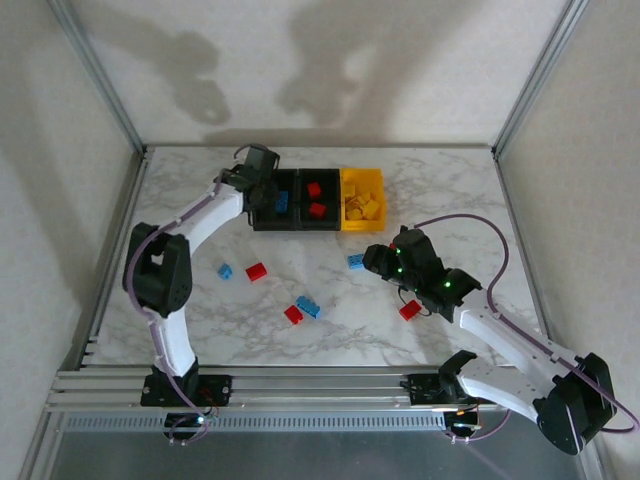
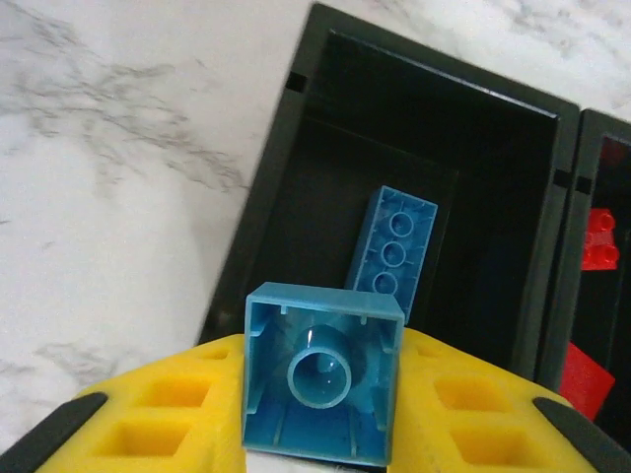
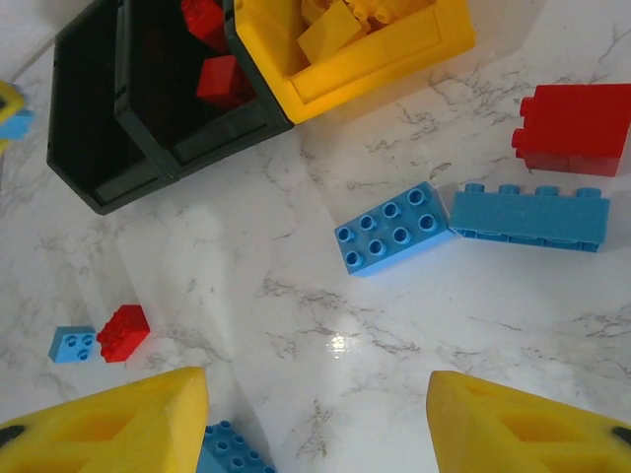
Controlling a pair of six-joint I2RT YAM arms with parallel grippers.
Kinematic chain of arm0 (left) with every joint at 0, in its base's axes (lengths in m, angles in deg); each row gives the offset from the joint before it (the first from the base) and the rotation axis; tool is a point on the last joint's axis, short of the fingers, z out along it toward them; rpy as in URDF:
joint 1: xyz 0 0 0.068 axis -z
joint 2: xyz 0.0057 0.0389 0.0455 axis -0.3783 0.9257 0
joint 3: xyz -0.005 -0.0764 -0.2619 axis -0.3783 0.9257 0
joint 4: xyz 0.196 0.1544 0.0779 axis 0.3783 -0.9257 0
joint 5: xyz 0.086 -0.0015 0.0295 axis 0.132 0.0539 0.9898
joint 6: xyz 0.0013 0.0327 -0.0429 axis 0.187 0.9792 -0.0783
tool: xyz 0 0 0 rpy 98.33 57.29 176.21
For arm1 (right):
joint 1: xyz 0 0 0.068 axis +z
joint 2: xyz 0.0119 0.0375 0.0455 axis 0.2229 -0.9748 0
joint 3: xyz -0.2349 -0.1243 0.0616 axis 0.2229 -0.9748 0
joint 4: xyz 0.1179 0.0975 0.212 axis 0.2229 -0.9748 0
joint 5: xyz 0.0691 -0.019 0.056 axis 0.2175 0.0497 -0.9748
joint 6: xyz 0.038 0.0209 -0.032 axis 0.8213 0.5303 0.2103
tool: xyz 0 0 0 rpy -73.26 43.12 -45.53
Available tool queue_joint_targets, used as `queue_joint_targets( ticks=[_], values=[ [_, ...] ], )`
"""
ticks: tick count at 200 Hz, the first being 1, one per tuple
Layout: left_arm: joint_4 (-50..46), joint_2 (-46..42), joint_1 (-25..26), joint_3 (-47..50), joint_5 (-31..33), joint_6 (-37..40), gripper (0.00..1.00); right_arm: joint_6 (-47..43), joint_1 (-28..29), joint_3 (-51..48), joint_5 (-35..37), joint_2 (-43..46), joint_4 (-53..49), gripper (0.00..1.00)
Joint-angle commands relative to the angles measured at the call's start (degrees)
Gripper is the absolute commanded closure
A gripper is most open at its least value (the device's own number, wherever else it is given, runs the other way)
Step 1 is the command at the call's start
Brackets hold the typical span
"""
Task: Sort the legos into containers by color
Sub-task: Place the lego in the container, then pick up the lego from the middle-left of the table.
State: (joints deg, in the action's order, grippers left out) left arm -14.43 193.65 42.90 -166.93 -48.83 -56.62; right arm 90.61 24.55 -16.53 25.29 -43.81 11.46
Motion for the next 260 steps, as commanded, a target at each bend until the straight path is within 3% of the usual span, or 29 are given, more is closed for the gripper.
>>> queue_joint_targets(
  ticks=[1, 40, 59, 94, 119, 191, 222, 260],
  values=[
    [-3.12, 5.14, 1.33, -5.18, -0.64, -0.15, 0.74, 1.35, 0.45, -0.94, -0.03, 1.64, -1.33, 0.40],
    [-5.94, 11.40, 2.62, -12.75, 0.57, 0.20, 0.69, 1.63, 0.49, -1.10, 0.72, 2.41, -2.26, 0.40],
    [-6.74, 12.35, 2.63, -14.57, 0.64, -0.02, 0.60, 1.81, 0.52, -1.05, 0.99, 2.56, -2.20, 0.40],
    [-6.74, 9.06, 2.71, -13.75, 0.64, 0.19, 0.45, 1.29, 0.54, -0.16, 0.94, 1.78, -2.29, 0.40],
    [-6.20, 3.87, 2.78, -10.37, 0.41, 0.27, 0.44, 0.43, 0.54, 0.79, 0.78, 0.68, -2.28, 0.40],
    [-5.44, -20.81, 2.29, 14.48, 3.52, -0.59, 0.30, -2.08, 0.53, 1.78, -0.90, -2.23, 0.75, 0.39],
    [-5.05, -29.61, 1.84, 27.71, 6.20, -6.42, 0.13, -2.97, 0.66, 2.43, -1.99, -4.26, 2.24, 0.38],
    [-4.11, -33.00, 1.66, 38.11, 7.15, -14.01, 0.10, -3.24, 1.15, 3.11, -2.49, -6.24, 3.14, 0.38]
  ],
)
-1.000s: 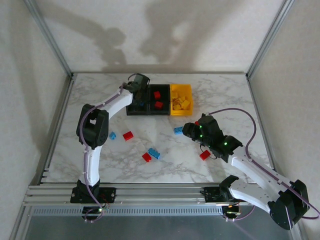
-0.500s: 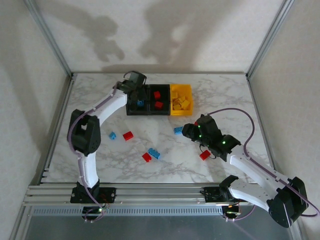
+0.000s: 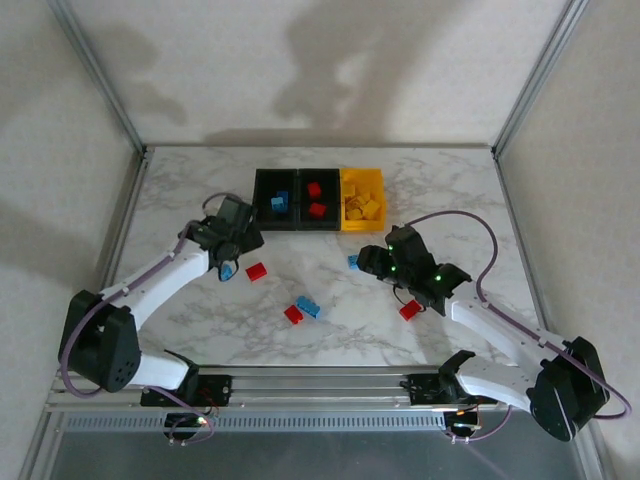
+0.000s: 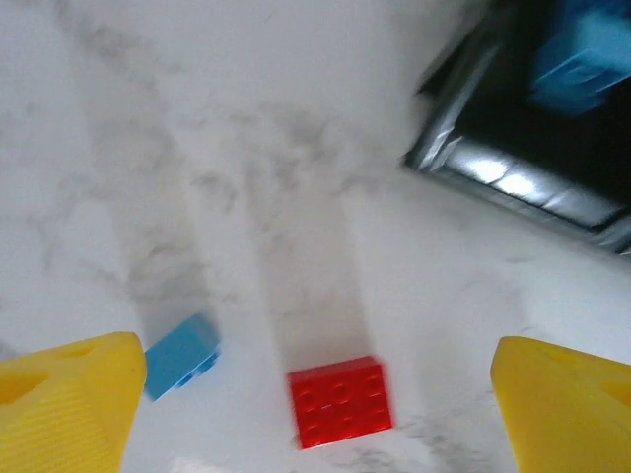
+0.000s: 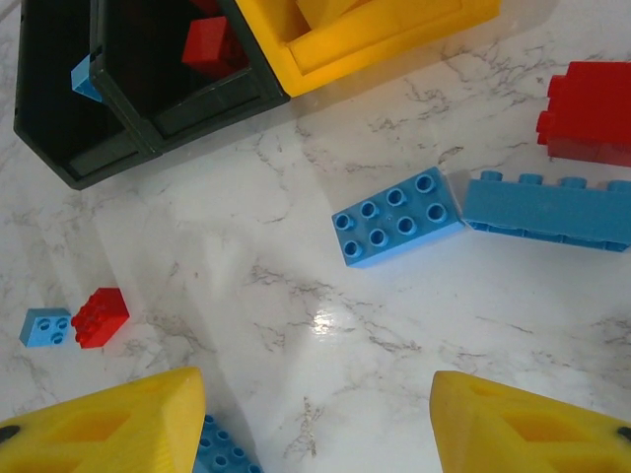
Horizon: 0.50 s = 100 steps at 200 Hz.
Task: Sort the legos into containers by color
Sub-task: Pick up the lego from the middle-left of the table.
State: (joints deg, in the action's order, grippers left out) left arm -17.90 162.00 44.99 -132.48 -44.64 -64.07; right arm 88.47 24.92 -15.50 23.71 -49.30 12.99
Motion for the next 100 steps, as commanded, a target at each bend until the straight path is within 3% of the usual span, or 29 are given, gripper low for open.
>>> queue_joint_targets(
  ticks=[1, 49, 100],
  values=[
    [-0.62, -1.40, -0.44, 3.83, 2.97, -6.79, 0.10, -1.08, 0.78, 2.08, -0.94, -0.76, 1.63, 0.38],
    [1.06, -1.25, -0.53, 8.81, 2.92, -15.20, 0.11, -0.31, 0.87, 0.68, 0.21, 0.73, 1.00, 0.38],
    [2.74, 4.47, -1.40, 8.78, 4.80, -16.44, 0.14, -0.34, 0.87, 0.89, 0.50, 0.67, 0.93, 0.38]
  ],
)
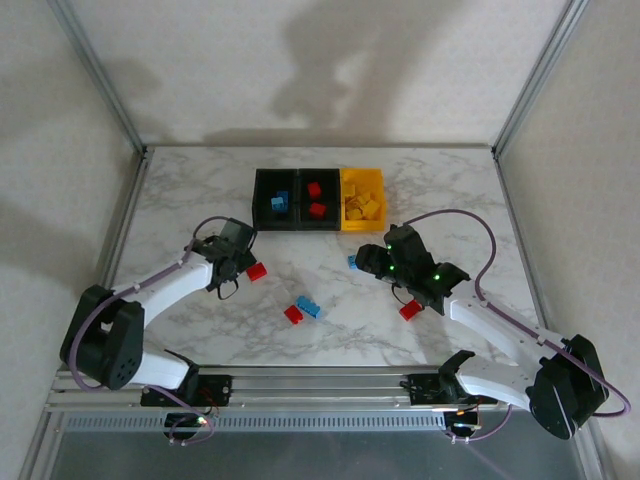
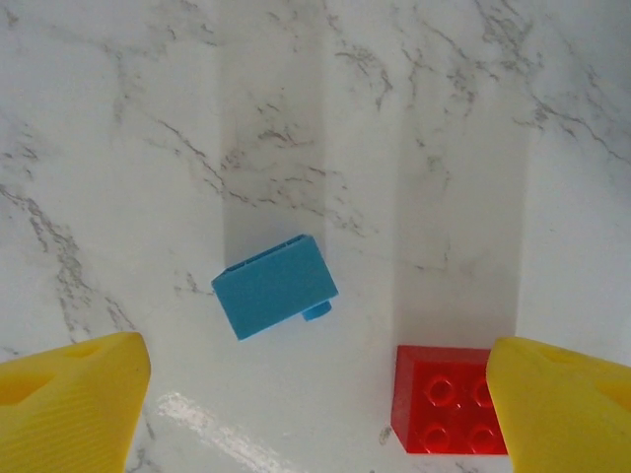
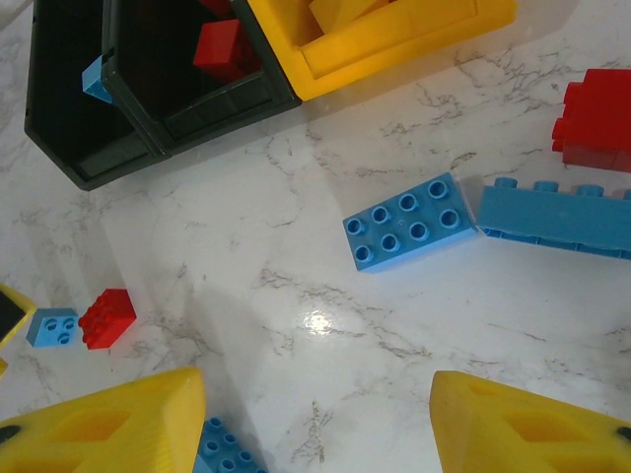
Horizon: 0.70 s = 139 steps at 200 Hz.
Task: Sort the legos into containers by color
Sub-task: Pick up the lego from the middle-left of the table.
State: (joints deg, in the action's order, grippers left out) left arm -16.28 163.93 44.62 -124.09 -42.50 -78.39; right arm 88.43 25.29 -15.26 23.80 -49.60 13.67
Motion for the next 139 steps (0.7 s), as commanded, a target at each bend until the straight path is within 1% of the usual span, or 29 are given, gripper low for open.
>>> queue_joint_targets(
  ticks=[1, 21, 39, 63, 74, 90, 105, 111, 125, 139],
  values=[
    [1.21, 2.58, -1.08, 0.38, 2.67, -2.12, 0.14, -0.31, 0.50, 0.63, 0.39, 0.96, 0.22, 0.38],
    [2.15, 4.87, -1.53, -0.79, 2.52, -1.47, 0.15, -0.16, 0.49, 0.38, 0.75, 1.27, -0.17, 0.38],
    [2.19, 6.88, -1.79, -1.48, 3.63, -1.15, 0.18, 0.05, 0.50, 0.08, 1.22, 1.80, -0.58, 0.38],
    [3.67, 9.11, -2.41, -1.40, 3.00, -0.73, 0.25, 0.30, 0.50, -0.35, 1.64, 2.63, -0.98, 0.38],
    [4.29, 9.99, -2.38, -1.48, 2.00, -0.30, 0.30, 0.30, 0.49, -0.36, 1.78, 2.71, -1.26, 0.38],
    [4.76, 10.12, -2.37, -1.48, 1.20, 0.23, 0.46, 0.41, 0.50, -0.43, 1.86, 2.71, -1.28, 0.38],
    [4.60, 9.35, -2.44, -1.81, 1.28, 0.96, 0.55, 0.48, 0.50, -0.62, 1.71, 2.64, -0.98, 0.38],
    [4.46, 9.02, -2.44, -2.07, 1.20, 1.49, 0.57, 0.48, 0.50, -0.71, 1.68, 2.71, -0.81, 0.38],
    [3.40, 8.47, -2.55, -3.39, 1.42, 2.47, 0.59, 0.48, 0.50, -0.89, 1.51, 2.49, -0.31, 0.38],
    [2.08, 7.95, -2.71, -4.97, 1.92, 3.57, 0.64, 0.40, 0.45, -0.78, 1.37, 2.20, -0.18, 0.38]
  ],
)
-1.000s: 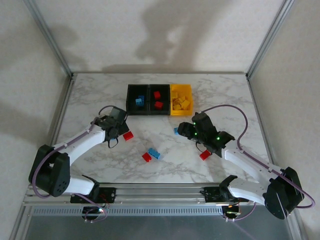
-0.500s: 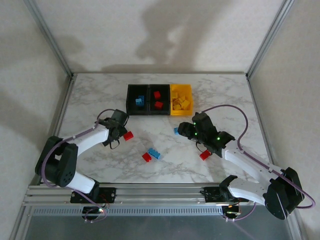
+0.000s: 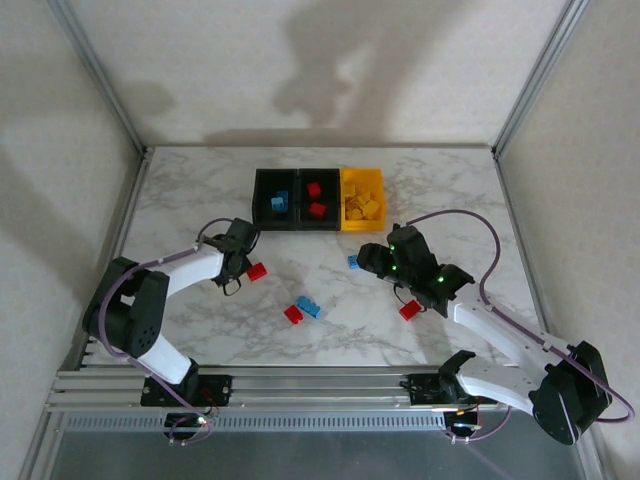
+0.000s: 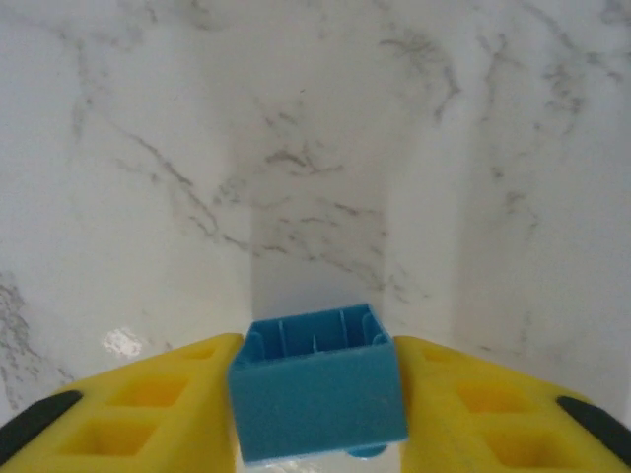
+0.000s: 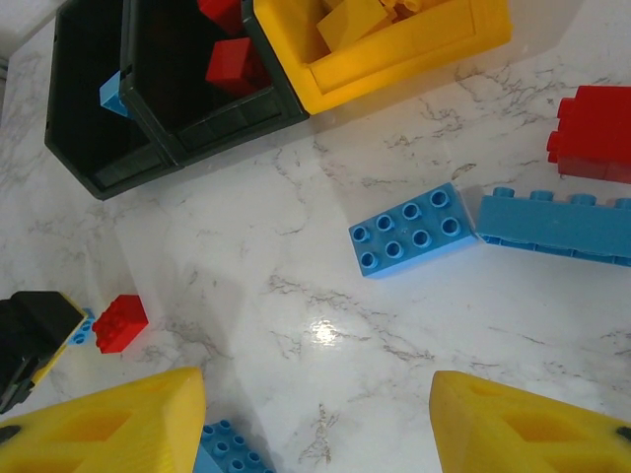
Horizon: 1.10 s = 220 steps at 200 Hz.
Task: Sort the legos into containers by color
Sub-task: Pick up the lego from the middle-left of the table, then place the lego in the container.
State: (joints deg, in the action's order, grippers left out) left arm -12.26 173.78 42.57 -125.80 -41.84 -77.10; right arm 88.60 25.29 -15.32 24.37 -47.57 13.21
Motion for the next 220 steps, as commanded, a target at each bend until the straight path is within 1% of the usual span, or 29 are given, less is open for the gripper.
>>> queue_joint_targets(
  ticks=[1, 23, 43, 83, 130, 220],
  values=[
    [-2.03, -1.94, -0.70, -3.37, 1.29, 2.34, 0.64, 0.22, 0.48, -0.73, 0.78, 0.16, 0.29, 0.38],
    [-3.27, -3.06, -0.65, -6.52, 1.34, 3.65, 0.65, 0.06, 0.45, -0.35, 0.70, -0.20, 0.51, 0.38],
    [-4.24, -2.95, -0.73, -10.58, 0.73, 5.27, 0.69, -0.05, 0.50, -0.21, 0.86, -0.03, 0.27, 0.38],
    [-5.28, 0.11, -0.72, -20.18, -0.19, 7.90, 0.72, 0.47, 0.49, -0.78, 1.40, 1.53, -0.30, 0.38],
    [-5.55, 8.48, 0.07, -31.77, -2.53, 9.77, 0.73, 1.35, 0.50, -1.19, 1.82, 3.11, -1.20, 0.39],
    [-8.95, 29.93, 0.39, -55.02, -5.42, 13.22, 0.74, 2.76, 0.57, -1.08, 3.38, 5.36, -4.28, 0.39]
  ],
)
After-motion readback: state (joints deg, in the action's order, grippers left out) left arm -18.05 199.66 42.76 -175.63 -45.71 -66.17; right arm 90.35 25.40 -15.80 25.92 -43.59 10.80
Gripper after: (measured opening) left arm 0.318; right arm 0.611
